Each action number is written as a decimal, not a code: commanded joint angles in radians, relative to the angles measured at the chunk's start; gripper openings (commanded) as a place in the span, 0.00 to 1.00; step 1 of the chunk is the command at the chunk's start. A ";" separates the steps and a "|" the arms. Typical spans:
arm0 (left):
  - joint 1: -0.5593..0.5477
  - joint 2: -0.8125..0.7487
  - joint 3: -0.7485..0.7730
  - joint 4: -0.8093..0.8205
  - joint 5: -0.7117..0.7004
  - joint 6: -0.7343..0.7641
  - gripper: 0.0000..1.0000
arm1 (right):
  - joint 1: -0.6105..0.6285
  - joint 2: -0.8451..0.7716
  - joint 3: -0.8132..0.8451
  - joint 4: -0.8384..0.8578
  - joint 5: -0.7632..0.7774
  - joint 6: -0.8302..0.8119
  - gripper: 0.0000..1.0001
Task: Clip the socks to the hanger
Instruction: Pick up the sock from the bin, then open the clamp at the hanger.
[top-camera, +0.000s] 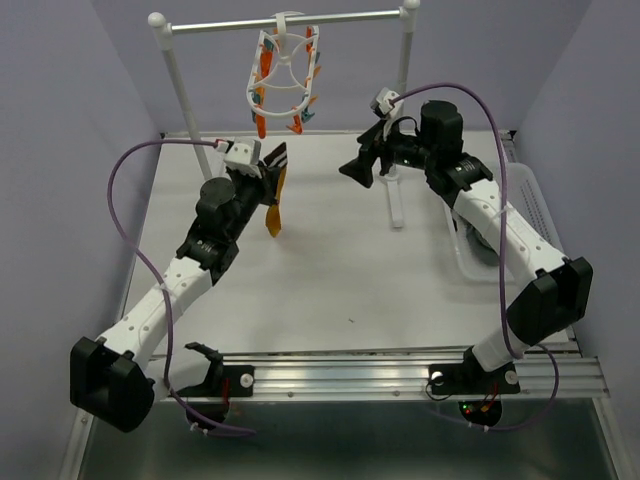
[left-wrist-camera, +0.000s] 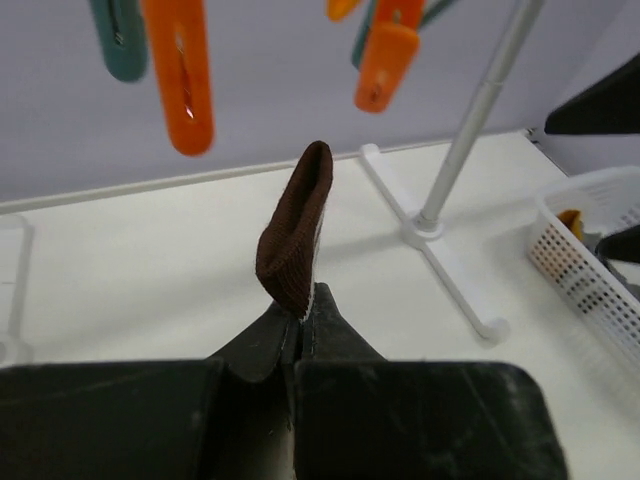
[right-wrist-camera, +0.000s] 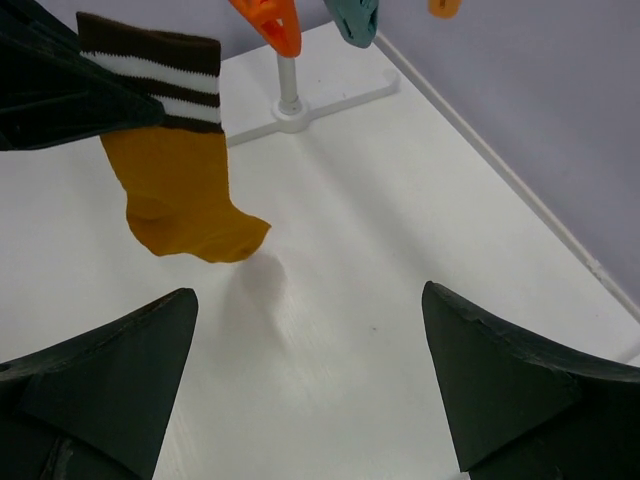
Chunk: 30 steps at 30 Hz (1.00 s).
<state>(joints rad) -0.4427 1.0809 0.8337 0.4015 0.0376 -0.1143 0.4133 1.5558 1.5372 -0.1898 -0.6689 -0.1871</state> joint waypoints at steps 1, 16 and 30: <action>0.035 0.062 0.183 -0.038 -0.143 0.074 0.00 | 0.073 0.039 0.064 0.098 0.116 -0.011 1.00; 0.088 0.177 0.251 0.026 -0.107 0.091 0.00 | 0.254 0.184 0.011 0.538 0.350 0.000 1.00; 0.088 0.226 0.275 0.057 -0.088 0.085 0.00 | 0.254 0.291 0.127 0.654 0.381 0.080 1.00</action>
<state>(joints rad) -0.3580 1.3140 1.0706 0.3786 -0.0544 -0.0399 0.6689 1.8393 1.6100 0.3347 -0.2993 -0.1497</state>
